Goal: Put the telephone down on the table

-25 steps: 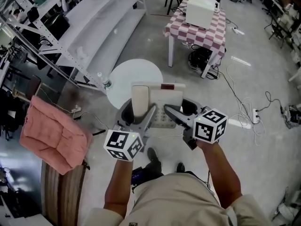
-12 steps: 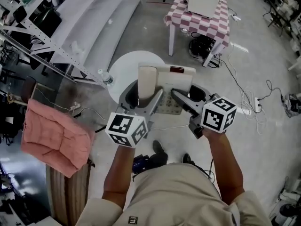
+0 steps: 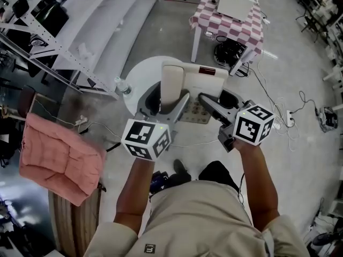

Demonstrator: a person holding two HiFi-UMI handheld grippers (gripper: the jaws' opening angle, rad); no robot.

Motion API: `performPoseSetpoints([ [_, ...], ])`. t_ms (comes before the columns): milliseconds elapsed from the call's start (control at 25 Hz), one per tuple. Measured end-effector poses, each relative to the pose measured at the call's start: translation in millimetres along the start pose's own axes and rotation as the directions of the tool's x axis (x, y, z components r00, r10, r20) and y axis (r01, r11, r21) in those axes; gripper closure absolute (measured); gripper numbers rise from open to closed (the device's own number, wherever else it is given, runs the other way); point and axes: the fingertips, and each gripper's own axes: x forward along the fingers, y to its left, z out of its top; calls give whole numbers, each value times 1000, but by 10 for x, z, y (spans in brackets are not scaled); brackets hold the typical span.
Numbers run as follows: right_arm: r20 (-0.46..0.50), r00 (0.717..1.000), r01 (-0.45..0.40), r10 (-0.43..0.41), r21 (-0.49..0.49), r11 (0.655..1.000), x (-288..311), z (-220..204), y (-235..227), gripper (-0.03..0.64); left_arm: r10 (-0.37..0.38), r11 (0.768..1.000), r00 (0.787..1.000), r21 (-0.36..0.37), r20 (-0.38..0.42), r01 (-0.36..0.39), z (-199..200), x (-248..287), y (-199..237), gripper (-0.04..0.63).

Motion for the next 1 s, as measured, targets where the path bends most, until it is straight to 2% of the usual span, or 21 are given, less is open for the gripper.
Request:
performPoseSetpoints([
  [440, -23, 999, -45, 45, -9, 999, 394, 32, -47, 370, 42, 999, 999, -5, 6, -42, 9, 53, 369, 273],
  [1000, -77, 992, -105, 105, 11, 994, 1048, 288, -600, 370, 119, 992, 993, -25, -16, -120, 20, 676, 950, 273],
])
